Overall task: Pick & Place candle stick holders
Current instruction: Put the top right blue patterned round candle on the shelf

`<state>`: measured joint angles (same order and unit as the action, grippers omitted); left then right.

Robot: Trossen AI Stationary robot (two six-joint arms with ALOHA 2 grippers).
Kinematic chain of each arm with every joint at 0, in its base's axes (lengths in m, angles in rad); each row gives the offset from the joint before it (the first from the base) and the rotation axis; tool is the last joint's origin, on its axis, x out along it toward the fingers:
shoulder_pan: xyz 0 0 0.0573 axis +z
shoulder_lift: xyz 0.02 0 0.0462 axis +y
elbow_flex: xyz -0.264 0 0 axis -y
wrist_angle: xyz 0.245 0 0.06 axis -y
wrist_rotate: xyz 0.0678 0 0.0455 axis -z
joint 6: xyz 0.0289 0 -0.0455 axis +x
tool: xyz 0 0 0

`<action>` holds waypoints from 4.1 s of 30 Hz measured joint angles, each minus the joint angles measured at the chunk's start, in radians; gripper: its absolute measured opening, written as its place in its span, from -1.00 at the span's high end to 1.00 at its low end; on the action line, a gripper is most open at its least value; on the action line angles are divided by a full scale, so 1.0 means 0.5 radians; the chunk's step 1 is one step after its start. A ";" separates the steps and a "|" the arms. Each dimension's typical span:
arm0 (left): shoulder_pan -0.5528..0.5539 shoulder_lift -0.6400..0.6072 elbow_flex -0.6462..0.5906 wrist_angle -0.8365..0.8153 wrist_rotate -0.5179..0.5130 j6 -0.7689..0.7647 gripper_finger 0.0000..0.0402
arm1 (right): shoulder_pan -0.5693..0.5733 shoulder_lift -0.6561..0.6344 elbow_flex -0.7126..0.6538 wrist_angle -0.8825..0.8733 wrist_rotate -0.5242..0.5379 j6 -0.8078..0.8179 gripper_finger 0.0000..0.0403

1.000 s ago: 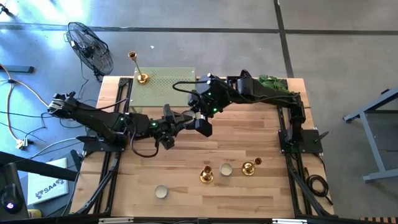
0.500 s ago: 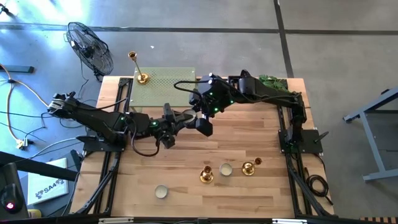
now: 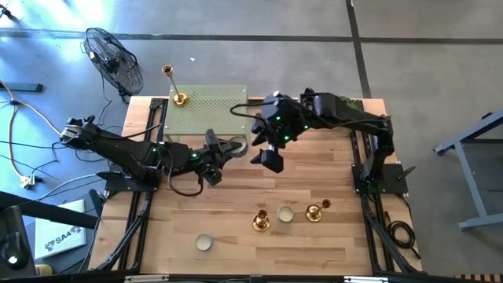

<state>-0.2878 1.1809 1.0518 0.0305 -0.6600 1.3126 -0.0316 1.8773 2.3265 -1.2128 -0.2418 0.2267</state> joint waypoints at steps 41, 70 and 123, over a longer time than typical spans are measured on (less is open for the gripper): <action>0.996 0.180 0.006 -0.384 -0.005 -0.190 0.28 | 0.487 -0.522 -0.003 -0.175 1.062 0.203 -0.51; 1.362 0.522 0.007 -0.550 0.412 -0.563 0.28 | 0.590 -0.522 -0.003 -0.194 1.218 0.212 -0.51; 1.360 0.520 0.009 -0.791 0.559 -0.803 0.27 | 0.588 -0.520 -0.003 -0.274 1.227 0.220 -0.51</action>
<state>0.3920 1.4406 1.0565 -0.3649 -0.3805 0.9109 0.2623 1.6173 2.3249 -1.3499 0.3717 0.3367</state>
